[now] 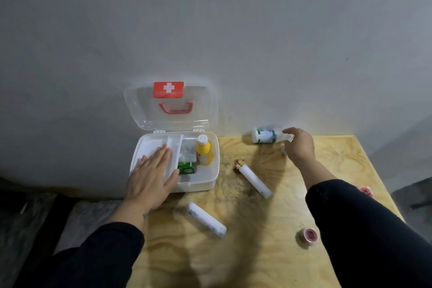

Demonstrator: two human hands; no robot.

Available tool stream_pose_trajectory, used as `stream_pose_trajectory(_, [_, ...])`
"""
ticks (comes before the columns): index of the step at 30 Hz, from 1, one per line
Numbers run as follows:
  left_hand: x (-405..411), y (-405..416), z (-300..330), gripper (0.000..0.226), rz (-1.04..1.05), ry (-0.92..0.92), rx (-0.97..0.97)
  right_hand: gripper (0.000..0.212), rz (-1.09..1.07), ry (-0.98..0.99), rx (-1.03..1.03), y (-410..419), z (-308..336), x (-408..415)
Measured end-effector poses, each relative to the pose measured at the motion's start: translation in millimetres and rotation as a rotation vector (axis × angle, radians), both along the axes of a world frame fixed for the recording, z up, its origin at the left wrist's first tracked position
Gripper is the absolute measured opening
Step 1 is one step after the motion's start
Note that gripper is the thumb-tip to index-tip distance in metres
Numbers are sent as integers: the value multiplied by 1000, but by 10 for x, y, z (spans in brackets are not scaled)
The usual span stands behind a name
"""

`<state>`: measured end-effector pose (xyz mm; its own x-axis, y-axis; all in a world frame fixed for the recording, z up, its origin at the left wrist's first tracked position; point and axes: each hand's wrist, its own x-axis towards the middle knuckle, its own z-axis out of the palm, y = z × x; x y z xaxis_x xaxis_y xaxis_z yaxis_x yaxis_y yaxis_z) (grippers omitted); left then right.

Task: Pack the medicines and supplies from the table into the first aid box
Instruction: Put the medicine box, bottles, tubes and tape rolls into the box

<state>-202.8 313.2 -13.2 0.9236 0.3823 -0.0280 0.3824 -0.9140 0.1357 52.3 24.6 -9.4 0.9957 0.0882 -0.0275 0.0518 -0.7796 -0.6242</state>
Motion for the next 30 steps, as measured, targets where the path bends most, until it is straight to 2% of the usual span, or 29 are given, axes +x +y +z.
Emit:
stream_pose_trajectory(3, [4,1,-17,68,10,24,5,42,16,46,-56,22,-105,102])
stream_pose_trajectory(6, [1,1,-26,65,14,40,10,45,57,9,-104,77,-165,138])
stream_pose_trajectory(10, [-11,9,-31,69,20,46,26,46,111,-82,-183,123,-207,85])
stream_pose_trajectory(13, [-12,-1,-31,76,17,45,31,43,114,-41,-242,108,-210,20])
stream_pose_trajectory(16, [-7,-6,-33,72,17,38,26,42,127,17,-256,78,-212,-32])
stream_pose_trajectory(19, [-4,-13,-19,65,16,40,23,40,131,55,-147,40,-113,-47])
stream_pose_trajectory(23, [-14,-25,4,64,11,36,26,32,180,84,96,39,129,-76])
stream_pose_trajectory(26, [-15,-35,16,65,7,34,25,25,180,8,170,126,294,-150])
stream_pose_trajectory(30, [8,-38,37,65,8,32,10,25,156,0,292,288,482,-338])
